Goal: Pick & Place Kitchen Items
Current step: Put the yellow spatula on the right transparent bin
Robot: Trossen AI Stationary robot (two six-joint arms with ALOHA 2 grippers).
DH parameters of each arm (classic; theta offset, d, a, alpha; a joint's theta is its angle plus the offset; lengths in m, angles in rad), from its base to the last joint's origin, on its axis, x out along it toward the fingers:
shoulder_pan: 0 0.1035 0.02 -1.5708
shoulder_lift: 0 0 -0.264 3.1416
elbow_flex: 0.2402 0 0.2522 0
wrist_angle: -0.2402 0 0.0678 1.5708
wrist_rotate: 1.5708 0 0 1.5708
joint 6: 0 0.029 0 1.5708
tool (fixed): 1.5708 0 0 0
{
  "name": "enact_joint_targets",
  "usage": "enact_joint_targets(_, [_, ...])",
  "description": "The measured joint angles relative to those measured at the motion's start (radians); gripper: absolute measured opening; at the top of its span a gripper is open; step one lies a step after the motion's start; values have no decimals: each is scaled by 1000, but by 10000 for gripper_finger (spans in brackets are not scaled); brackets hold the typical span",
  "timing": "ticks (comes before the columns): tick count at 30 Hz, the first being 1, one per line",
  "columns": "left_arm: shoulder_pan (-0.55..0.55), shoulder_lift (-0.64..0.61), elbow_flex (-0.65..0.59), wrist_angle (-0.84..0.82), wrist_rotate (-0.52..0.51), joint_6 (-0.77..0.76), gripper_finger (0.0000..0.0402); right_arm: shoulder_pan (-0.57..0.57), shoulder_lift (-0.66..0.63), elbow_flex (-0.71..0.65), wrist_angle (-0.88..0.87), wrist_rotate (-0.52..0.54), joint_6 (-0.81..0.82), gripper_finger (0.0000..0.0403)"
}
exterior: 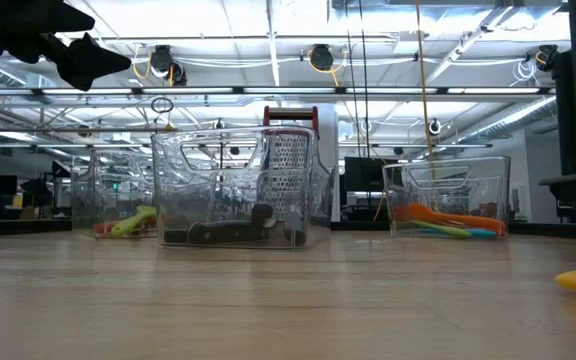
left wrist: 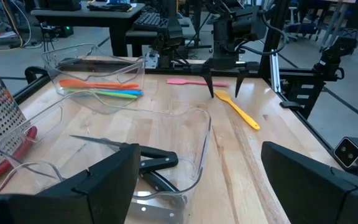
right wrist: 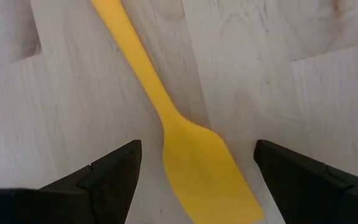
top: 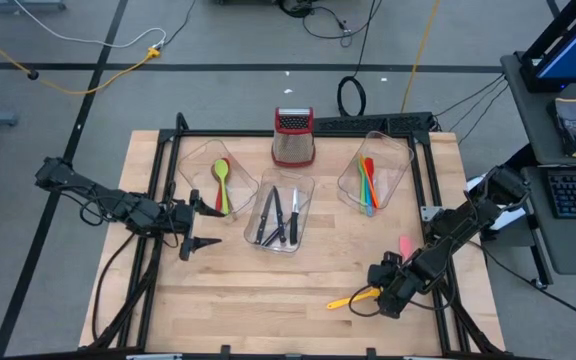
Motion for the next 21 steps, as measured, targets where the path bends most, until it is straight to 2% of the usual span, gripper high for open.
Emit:
enact_joint_targets(17, [0,0,0,0,0,-13,340,-1,0,-2,31,24,-7,313])
enact_joint_targets(21, [0,0,0,-2,0,-17,340,-2,-1,-36,46,23,19,311])
